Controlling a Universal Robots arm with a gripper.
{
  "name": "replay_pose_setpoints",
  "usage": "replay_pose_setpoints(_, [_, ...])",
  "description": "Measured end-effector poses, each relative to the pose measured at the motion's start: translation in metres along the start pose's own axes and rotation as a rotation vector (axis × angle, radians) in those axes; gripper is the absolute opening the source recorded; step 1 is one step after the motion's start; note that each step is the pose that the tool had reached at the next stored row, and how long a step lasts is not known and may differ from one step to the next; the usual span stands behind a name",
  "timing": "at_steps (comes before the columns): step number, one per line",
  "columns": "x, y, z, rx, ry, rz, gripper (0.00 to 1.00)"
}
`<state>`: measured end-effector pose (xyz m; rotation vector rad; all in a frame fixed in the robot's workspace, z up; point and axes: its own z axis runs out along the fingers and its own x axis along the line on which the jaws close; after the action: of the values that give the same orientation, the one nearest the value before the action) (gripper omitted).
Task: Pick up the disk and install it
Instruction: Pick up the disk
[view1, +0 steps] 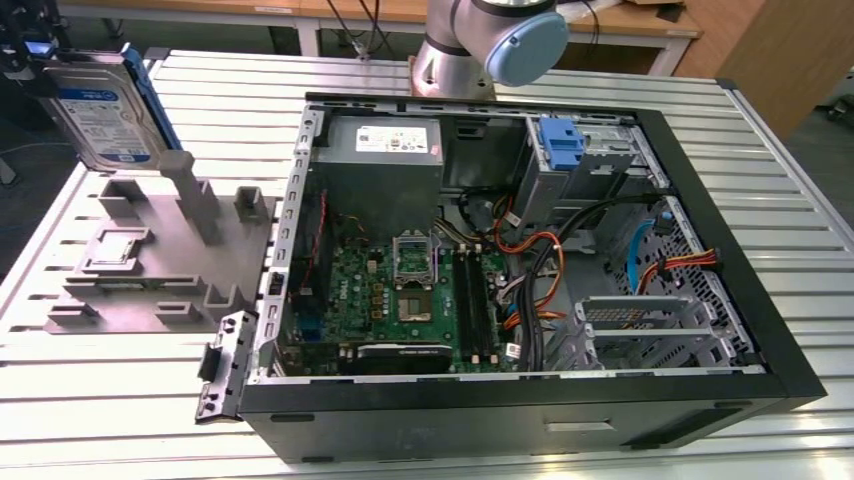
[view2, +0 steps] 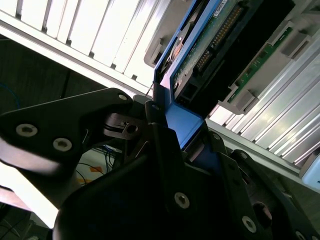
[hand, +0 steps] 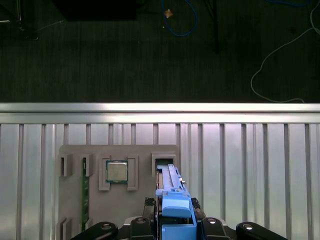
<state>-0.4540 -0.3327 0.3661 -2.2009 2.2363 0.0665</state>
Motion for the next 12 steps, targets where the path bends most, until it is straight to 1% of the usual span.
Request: replay_pose_setpoints(12, [-0.0001,0.0001,-0.0035,-0.0001,0.0000,0.000,0.37])
